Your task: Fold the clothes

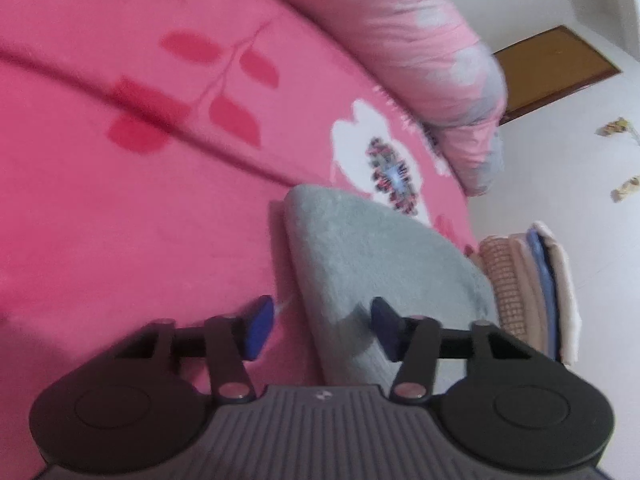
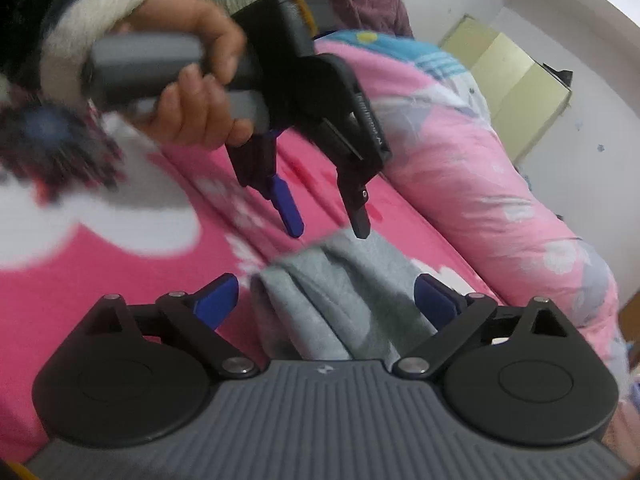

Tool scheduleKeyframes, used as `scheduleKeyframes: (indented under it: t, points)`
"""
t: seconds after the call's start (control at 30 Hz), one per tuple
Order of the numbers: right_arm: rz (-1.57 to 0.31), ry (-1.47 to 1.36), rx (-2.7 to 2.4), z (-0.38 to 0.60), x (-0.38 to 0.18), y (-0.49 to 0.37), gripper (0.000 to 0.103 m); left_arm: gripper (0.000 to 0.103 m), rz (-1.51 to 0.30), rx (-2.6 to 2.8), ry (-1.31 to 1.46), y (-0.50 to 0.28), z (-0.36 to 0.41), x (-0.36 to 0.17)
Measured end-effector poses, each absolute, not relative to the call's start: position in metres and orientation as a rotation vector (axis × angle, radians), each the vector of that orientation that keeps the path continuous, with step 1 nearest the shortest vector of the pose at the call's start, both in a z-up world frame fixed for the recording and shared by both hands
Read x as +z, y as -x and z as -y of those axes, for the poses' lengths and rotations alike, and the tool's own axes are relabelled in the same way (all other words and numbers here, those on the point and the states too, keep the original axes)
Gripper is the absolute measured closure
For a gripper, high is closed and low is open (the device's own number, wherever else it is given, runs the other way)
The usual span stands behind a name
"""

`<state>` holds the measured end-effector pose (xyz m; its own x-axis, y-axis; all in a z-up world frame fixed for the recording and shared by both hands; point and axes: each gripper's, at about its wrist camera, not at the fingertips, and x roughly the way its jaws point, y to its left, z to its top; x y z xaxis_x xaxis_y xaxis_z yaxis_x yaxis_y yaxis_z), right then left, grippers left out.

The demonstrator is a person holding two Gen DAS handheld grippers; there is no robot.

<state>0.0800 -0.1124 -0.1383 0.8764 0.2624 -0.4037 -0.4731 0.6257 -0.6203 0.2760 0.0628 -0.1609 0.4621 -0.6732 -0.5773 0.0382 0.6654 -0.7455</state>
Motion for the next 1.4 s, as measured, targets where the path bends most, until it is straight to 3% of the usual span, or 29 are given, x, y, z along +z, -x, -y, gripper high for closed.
scheduleKeyframes:
  t: [0.07,0.1,0.13,0.17,0.23,0.33,0.57,0.83,0.97,1.1,1.17,1.23,1.4]
  points:
    - [-0.308,0.762,0.397,0.119,-0.141,-0.088,0.010,0.079,-1.022,-0.491,0.741,-0.283,-0.056,-0.168]
    - [-0.327,0.727,0.392,0.123,-0.140,-0.091,0.018,0.085,-1.024,-0.487,0.743,-0.286,-0.054,-0.171]
    - [-0.354,0.693,0.398,0.127,-0.139,-0.094,0.037,0.091,-1.016,-0.474,0.742,-0.286,-0.051,-0.172]
    - [-0.376,0.676,0.406,0.129,-0.140,-0.097,0.046,0.093,-1.003,-0.464,0.744,-0.286,-0.049,-0.173]
    - [-0.389,0.671,0.396,0.127,-0.139,-0.098,0.084,0.094,-0.962,-0.454,0.765,-0.283,-0.050,-0.169]
    - [-0.370,0.699,0.362,0.120,-0.129,-0.093,0.089,0.094,-0.890,-0.484,0.843,-0.277,-0.061,-0.158]
    - [-0.370,0.709,0.370,0.088,-0.107,-0.072,0.090,0.094,-0.836,-0.528,0.901,-0.262,-0.096,-0.137]
    - [-0.292,0.676,0.577,0.007,-0.082,-0.053,0.090,0.094,-0.763,-0.423,0.908,-0.212,-0.212,-0.111]
    - [-0.245,0.645,0.693,-0.037,-0.086,-0.045,0.089,0.091,-0.804,-0.307,0.895,-0.197,-0.249,-0.124]
    - [-0.314,0.637,0.765,-0.047,-0.115,-0.057,0.075,0.078,-0.867,-0.193,0.881,-0.187,-0.264,-0.144]
    - [-0.309,0.616,0.797,-0.030,-0.108,-0.051,0.068,0.057,-0.801,-0.206,0.910,-0.170,-0.273,-0.140]
    - [-0.291,0.584,0.830,-0.010,-0.095,-0.044,0.044,0.049,-0.716,-0.223,0.903,-0.148,-0.281,-0.130]
    - [-0.324,0.366,0.872,0.044,-0.045,-0.057,0.039,0.049,-0.623,-0.303,0.828,-0.099,-0.274,-0.121]
